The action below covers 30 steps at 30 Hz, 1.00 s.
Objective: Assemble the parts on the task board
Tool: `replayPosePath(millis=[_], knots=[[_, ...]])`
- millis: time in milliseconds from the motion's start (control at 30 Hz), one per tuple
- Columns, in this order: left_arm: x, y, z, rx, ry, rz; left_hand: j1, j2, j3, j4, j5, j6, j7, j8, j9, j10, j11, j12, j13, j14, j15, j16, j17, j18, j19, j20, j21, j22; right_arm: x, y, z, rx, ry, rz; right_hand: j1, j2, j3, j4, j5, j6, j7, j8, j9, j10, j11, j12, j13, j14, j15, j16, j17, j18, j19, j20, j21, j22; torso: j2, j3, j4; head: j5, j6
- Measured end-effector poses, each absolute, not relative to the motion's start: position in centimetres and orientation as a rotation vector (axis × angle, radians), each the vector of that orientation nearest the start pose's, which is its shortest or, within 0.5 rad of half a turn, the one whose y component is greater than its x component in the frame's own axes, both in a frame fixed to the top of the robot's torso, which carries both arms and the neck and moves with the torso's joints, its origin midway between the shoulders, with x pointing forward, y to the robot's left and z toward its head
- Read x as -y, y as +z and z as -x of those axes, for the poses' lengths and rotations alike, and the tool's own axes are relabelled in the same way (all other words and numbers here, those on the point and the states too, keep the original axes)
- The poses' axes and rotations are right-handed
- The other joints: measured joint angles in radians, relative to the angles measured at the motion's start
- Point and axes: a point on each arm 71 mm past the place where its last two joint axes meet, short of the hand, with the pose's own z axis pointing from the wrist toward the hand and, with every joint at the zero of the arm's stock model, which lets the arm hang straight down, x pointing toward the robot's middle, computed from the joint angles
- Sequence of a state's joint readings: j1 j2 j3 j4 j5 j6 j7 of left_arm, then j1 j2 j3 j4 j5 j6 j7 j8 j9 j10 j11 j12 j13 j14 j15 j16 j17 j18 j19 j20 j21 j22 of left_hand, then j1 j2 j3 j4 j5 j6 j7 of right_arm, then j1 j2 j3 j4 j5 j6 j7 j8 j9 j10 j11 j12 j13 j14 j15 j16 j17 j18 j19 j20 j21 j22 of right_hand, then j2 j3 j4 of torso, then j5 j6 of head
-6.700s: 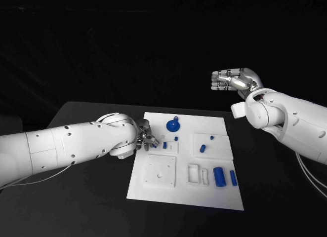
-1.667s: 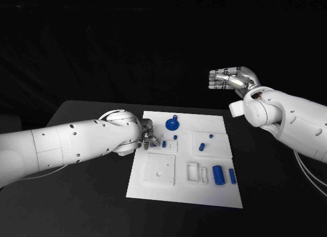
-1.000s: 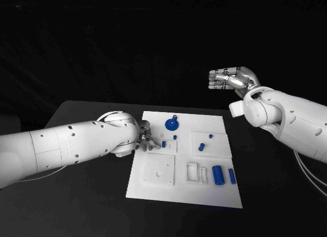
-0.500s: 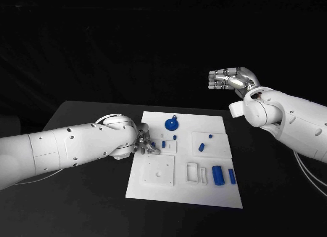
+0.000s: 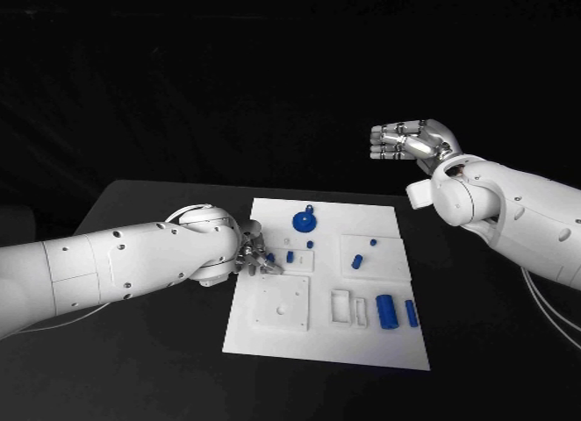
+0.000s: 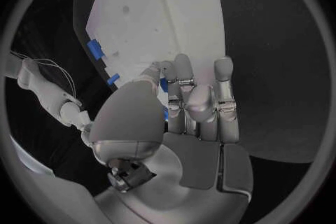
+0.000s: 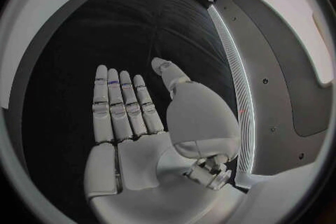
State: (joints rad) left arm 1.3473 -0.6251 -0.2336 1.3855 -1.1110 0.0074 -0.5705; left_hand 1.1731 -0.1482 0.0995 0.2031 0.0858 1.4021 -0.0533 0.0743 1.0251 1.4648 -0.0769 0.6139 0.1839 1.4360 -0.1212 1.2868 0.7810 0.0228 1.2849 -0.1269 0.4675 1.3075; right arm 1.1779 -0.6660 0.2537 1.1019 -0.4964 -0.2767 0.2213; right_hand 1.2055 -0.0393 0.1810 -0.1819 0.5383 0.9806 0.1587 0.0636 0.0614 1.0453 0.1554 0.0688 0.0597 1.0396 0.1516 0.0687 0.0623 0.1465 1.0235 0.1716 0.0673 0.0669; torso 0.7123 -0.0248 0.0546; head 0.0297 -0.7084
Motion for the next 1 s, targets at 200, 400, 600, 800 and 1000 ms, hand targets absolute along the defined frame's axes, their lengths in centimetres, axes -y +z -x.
replayPosePath(millis=[200,400,600,800,1000], knots=[[-16.06,-22.16,-50.48,-2.221,-0.280,0.081,-0.004,0.005,-0.001,-0.012,0.007,-0.005,0.002,-0.005,-0.011,0.000,0.000,-0.013,-0.003,-0.002,-0.002,-0.014,-0.014,0.000,0.000,0.000,-0.005,0.000,25.54,-12.33,-58.02,-1.313,1.234,-0.824,0.000,0.000,0.000,0.000,0.000,0.000,0.000,0.000,0.000,0.000,0.000,0.000,0.000,0.000,0.000,0.000,0.000,0.000,0.000,0.000,0.000,0.000,0.000,-0.0001,0.0000,0.000,0.001],[-16.22,-22.18,-50.39,-2.217,-0.292,0.092,-0.004,0.005,-0.002,-0.014,0.007,-0.014,0.007,-0.005,-0.023,0.000,0.000,-0.025,-0.005,-0.004,-0.004,-0.024,-0.029,0.000,0.000,0.000,-0.012,0.000,25.60,-12.36,-58.01,-1.313,1.233,-0.825,0.000,0.000,-0.004,-0.004,0.000,0.000,0.000,0.000,0.000,0.000,0.000,0.000,0.000,0.000,0.000,0.000,0.000,0.000,0.000,0.000,0.000,0.000,0.000,0.0000,-0.0001,0.001,0.001],[-16.45,-22.12,-50.34,-2.207,-0.304,0.108,-0.004,0.005,-0.006,-0.018,0.007,-0.029,0.011,-0.005,-0.038,0.000,0.000,-0.052,-0.010,-0.013,-0.005,-0.046,-0.050,0.000,0.000,0.000,-0.029,0.000,25.62,-12.37,-58.01,-1.313,1.233,-0.825,0.000,0.000,-0.004,-0.004,0.000,0.000,0.000,0.000,0.000,0.000,0.000,0.000,0.000,0.000,0.000,0.000,0.000,0.000,0.000,0.000,0.000,0.000,0.000,-0.0001,0.0001,0.000,0.003],[-16.63,-22.08,-50.31,-2.197,-0.314,0.126,-0.004,0.005,-0.009,-0.020,0.007,-0.038,0.011,-0.006,-0.046,0.000,0.000,-0.058,-0.011,-0.018,-0.007,-0.052,-0.059,0.000,0.004,-0.004,-0.035,0.001,25.65,-12.39,-58.02,-1.313,1.232,-0.826,0.000,0.000,-0.004,-0.004,0.000,0.000,0.000,0.000,0.000,0.000,0.000,0.000,0.000,0.000,0.000,0.000,0.000,0.000,0.000,0.000,0.000,0.000,0.000,-0.0005,0.0001,0.000,0.003],[-16.84,-21.98,-50.30,-2.182,-0.321,0.143,-0.004,0.005,-0.005,-0.024,0.007,-0.043,0.013,-0.011,-0.054,0.000,0.000,-0.063,-0.011,-0.018,-0.007,-0.055,-0.060,0.000,0.004,-0.004,-0.040,0.001,25.68,-12.42,-58.02,-1.314,1.231,-0.826,0.000,0.000,-0.004,-0.004,0.000,0.000,0.000,0.000,0.000,0.000,0.000,0.000,0.000,0.000,0.000,0.000,0.000,0.000,0.000,0.000,0.000,0.000,0.000,-0.0006,0.0001,0.000,0.004]])
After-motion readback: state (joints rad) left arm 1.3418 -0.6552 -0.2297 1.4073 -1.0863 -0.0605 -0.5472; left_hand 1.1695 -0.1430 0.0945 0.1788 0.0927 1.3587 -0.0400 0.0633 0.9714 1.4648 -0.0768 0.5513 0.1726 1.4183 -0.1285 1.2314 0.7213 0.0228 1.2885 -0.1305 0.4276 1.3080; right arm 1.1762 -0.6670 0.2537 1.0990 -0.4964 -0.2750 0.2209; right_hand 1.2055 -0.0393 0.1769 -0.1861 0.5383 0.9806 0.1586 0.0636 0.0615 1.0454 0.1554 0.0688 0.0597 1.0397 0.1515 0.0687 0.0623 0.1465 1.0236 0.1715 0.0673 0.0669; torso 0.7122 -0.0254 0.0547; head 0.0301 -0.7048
